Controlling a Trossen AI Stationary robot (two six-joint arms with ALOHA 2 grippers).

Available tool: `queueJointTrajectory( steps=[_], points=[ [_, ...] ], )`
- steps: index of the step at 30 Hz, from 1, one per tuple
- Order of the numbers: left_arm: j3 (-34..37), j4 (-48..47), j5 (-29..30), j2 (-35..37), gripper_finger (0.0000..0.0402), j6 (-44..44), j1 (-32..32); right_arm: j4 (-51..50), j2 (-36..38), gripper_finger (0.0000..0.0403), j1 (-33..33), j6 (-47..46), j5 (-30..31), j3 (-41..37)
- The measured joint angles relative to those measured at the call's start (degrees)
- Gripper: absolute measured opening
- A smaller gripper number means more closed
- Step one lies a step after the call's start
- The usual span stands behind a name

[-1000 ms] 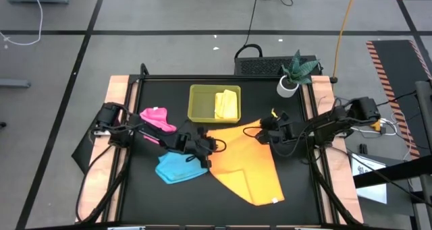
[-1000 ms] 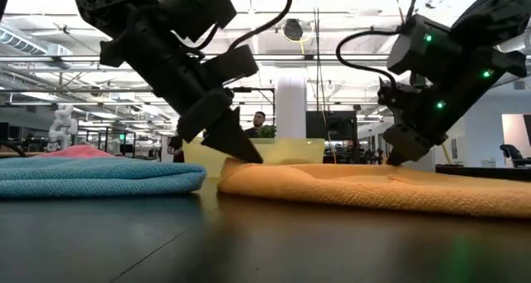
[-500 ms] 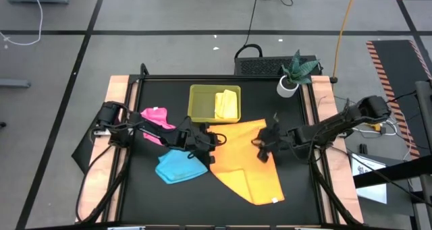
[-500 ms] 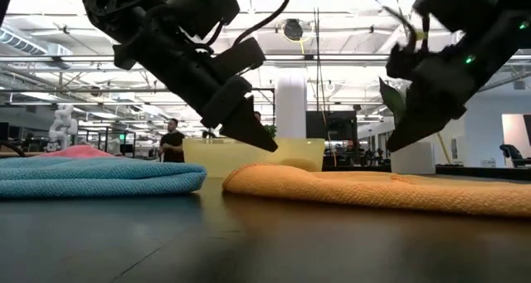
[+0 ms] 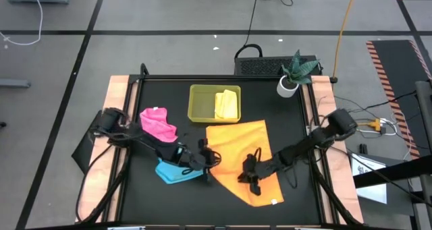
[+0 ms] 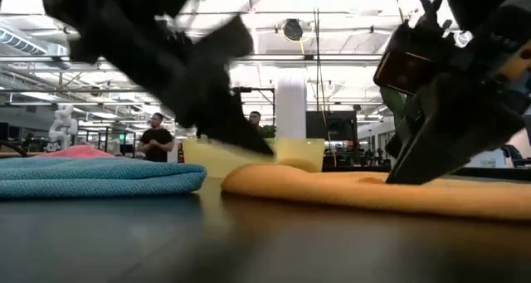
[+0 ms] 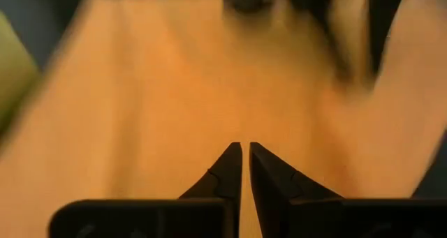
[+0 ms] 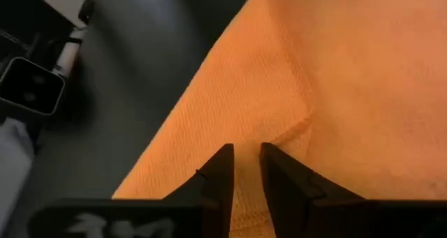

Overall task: Fold microfiber towels
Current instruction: Fold the orange microfiber cloth

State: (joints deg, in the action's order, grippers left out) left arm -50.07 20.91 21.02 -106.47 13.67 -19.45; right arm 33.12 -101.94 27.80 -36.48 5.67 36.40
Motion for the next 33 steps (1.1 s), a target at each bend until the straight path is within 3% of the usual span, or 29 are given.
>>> queueJointTrajectory(
  steps=[7, 10, 13, 18, 21, 25, 33],
  points=[
    [-0.04, 2.28, 7.23, 7.00, 0.0031, 2.97, -6.49, 0.58, -2.47, 0.0045, 5.68, 11.73, 0.42, 8.79],
    [-0.23, 6.44, 10.65, 6.32, 0.0031, 4.03, -9.65, 0.62, 0.01, 0.0039, 8.95, 14.69, 6.39, 9.20],
    [-0.17, 11.09, 12.62, 3.53, 0.0031, 4.08, -12.29, -3.37, 2.49, 0.0031, 11.69, 14.90, 13.24, 8.76],
    [-1.30, 23.62, 13.93, -3.45, 0.0031, 1.74, -14.18, -13.86, 4.45, 0.0024, 13.66, 11.92, 14.32, 8.75],
    [-6.11, 23.18, 13.22, -9.33, 0.0031, 2.13, -13.40, -20.18, 4.77, 0.0024, 15.54, 8.36, 17.78, 8.72],
    [-16.51, 14.22, 9.17, -16.63, 0.0031, 1.30, -11.71, -28.89, 6.52, 0.0024, 18.42, 2.96, 20.72, 8.70],
    [-35.96, -23.85, 3.50, -20.03, 0.0049, -0.54, -9.50, -37.27, 10.68, 0.0024, 26.56, -4.41, 26.48, 8.70]
  ],
)
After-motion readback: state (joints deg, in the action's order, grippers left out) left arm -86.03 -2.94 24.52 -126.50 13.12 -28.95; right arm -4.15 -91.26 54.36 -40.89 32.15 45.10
